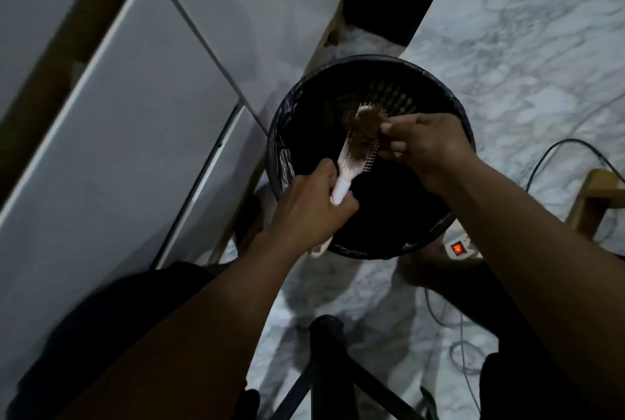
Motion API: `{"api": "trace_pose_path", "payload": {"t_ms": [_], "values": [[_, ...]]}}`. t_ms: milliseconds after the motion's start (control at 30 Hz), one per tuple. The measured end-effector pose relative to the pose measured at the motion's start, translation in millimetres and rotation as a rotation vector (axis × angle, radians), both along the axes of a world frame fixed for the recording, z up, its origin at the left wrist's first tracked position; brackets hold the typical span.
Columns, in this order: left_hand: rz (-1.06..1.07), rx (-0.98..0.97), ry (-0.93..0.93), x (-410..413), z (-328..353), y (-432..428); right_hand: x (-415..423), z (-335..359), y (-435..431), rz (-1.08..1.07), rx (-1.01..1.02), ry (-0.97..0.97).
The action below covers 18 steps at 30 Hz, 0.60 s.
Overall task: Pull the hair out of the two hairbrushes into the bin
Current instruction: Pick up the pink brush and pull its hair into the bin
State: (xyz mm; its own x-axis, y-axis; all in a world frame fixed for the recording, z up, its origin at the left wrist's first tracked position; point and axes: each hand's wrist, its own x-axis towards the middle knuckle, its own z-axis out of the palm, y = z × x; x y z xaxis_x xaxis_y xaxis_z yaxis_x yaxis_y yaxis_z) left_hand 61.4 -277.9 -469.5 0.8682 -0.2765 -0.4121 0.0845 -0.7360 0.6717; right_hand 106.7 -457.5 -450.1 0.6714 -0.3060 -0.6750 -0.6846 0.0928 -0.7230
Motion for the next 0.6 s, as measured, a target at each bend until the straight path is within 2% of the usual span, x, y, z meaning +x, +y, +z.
{"api": "trace_pose_path", "payload": {"t_ms": [200,433,533,600], "values": [[-0.044,0.012,0.105,21,-10,-14,18,0,7,-0.018,-0.048,-0.029],[-0.031,-0.024,0.139,33,-2,-18,24,1,8,-0.245,0.152,-0.021],[-0.048,-0.062,0.100,32,0,-19,23,5,4,-0.124,0.186,-0.075],[-0.089,-0.063,0.071,28,2,-22,19,3,5,-0.011,0.021,-0.110]]}}
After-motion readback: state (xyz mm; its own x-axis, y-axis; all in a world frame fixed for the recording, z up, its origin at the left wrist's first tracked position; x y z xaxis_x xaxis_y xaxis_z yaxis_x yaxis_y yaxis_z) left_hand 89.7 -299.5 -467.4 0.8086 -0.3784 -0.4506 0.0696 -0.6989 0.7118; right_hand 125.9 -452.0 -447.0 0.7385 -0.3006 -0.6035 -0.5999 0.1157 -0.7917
